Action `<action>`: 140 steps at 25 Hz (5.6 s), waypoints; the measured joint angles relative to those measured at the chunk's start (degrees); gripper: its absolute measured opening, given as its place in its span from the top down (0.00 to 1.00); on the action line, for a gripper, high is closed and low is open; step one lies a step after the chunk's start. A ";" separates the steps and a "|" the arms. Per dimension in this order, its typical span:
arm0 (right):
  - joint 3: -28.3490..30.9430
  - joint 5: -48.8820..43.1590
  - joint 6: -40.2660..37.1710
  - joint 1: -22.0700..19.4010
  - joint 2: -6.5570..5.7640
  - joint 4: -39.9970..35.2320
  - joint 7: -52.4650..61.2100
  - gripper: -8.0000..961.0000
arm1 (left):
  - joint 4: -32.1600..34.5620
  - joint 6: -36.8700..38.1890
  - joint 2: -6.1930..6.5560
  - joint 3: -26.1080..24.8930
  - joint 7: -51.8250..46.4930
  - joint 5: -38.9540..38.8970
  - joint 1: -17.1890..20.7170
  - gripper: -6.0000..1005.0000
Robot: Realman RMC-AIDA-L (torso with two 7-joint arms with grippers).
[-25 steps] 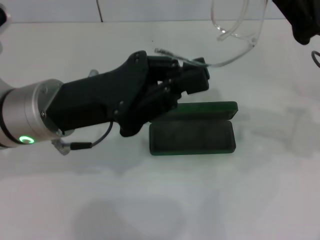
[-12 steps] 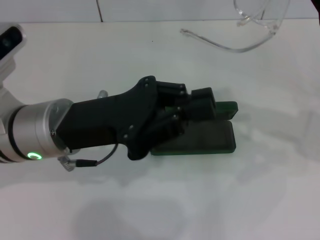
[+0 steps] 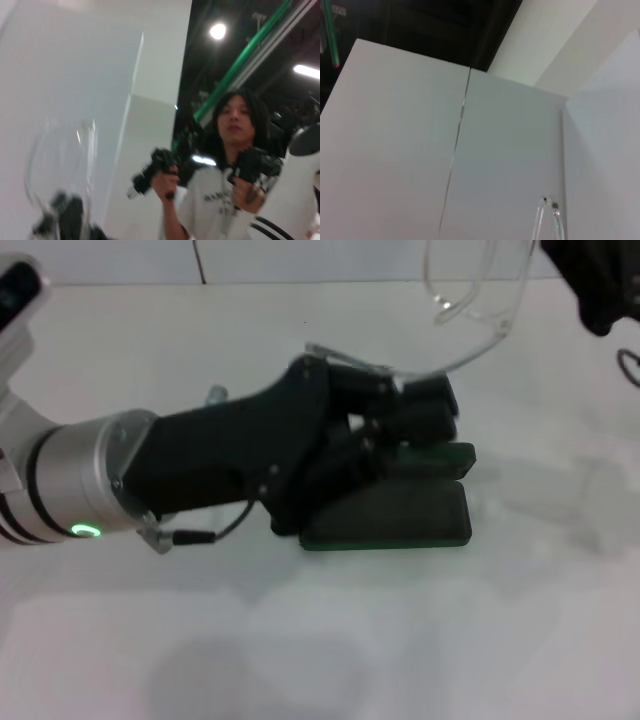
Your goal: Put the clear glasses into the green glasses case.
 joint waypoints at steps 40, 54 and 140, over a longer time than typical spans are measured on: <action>-12.22 -0.36 5.99 3.24 -0.01 0.53 -1.25 0.94 | -4.88 -3.58 0.32 -1.33 2.80 -7.62 0.21 0.94; -10.01 -0.15 6.41 2.15 0.00 0.13 -1.51 0.93 | -5.00 -3.67 0.65 -1.78 2.41 -7.11 0.41 0.94; -12.33 -14.45 23.76 -6.38 -3.96 -25.76 14.80 0.90 | -3.67 -1.08 13.43 -3.71 2.59 -4.91 8.29 0.94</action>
